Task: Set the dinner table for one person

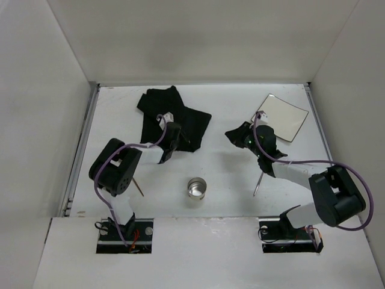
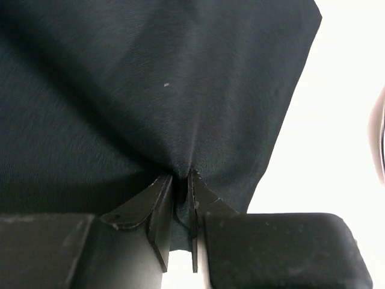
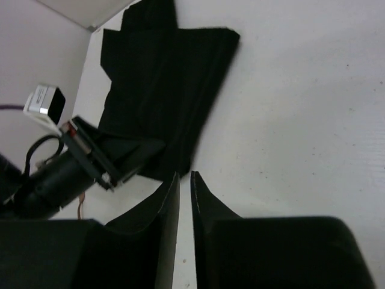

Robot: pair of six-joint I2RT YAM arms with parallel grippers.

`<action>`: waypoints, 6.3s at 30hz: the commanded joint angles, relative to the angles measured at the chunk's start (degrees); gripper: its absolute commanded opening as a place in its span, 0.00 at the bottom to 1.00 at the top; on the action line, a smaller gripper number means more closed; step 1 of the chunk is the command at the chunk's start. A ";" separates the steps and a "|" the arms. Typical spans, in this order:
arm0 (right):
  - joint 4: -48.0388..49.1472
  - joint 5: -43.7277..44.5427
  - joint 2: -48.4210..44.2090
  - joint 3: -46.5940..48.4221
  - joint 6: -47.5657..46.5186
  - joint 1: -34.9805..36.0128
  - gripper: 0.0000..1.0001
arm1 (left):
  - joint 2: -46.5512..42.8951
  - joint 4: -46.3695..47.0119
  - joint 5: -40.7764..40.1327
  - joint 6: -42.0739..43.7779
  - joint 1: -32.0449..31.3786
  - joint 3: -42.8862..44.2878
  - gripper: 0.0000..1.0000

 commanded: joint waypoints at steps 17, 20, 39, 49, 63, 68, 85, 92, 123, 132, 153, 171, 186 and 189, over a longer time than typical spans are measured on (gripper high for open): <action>-11.17 11.54 20.10 15.98 0.95 3.83 0.55 | -34.95 0.91 -1.44 -0.48 -2.94 -23.47 0.42; -11.70 11.72 21.50 17.21 1.66 3.92 0.55 | -41.02 -7.51 -4.69 -0.74 0.92 -26.11 0.45; -8.11 7.32 27.05 22.05 5.09 3.65 0.17 | -24.36 4.75 -4.09 -7.16 16.58 -28.59 0.51; -5.81 7.59 20.47 22.76 6.50 1.64 0.07 | -12.81 12.50 -2.15 -15.33 20.79 -26.64 0.04; -20.05 24.28 -16.29 -8.35 12.03 2.50 0.06 | -22.48 10.48 -7.87 -13.23 19.04 -32.79 0.01; -23.21 23.15 -12.78 -8.89 12.65 5.76 0.09 | -34.76 3.82 -9.36 -11.12 19.21 -37.36 0.01; -37.61 24.54 -28.30 -7.22 8.87 7.86 0.51 | -70.56 -24.15 -18.31 -4.80 10.79 -36.85 0.31; -38.69 26.39 -23.78 0.76 5.01 12.52 0.50 | -58.11 -16.79 -19.82 -3.47 1.22 -32.19 0.37; -18.90 16.54 5.70 -0.53 11.95 4.71 0.19 | -30.74 -4.11 -10.32 -6.81 -2.15 -31.65 0.35; -22.69 18.57 -2.92 -2.82 10.80 6.81 0.26 | -33.81 -4.55 -9.36 -3.82 0.85 -32.09 0.35; -17.50 22.52 2.09 -5.19 17.92 5.85 0.15 | -53.60 -18.27 -12.26 -0.39 7.26 -34.46 0.38; -23.04 23.93 -13.03 -14.78 19.94 7.96 0.07 | -53.51 -20.11 -8.57 -0.48 14.29 -37.37 0.43; -30.42 25.34 -22.34 -16.36 20.12 9.45 0.16 | -53.95 -20.55 -7.60 -1.80 14.38 -38.24 0.16; -30.86 24.38 -23.31 -15.75 17.93 9.28 0.29 | -52.99 -20.64 -6.46 -1.71 14.82 -37.72 0.08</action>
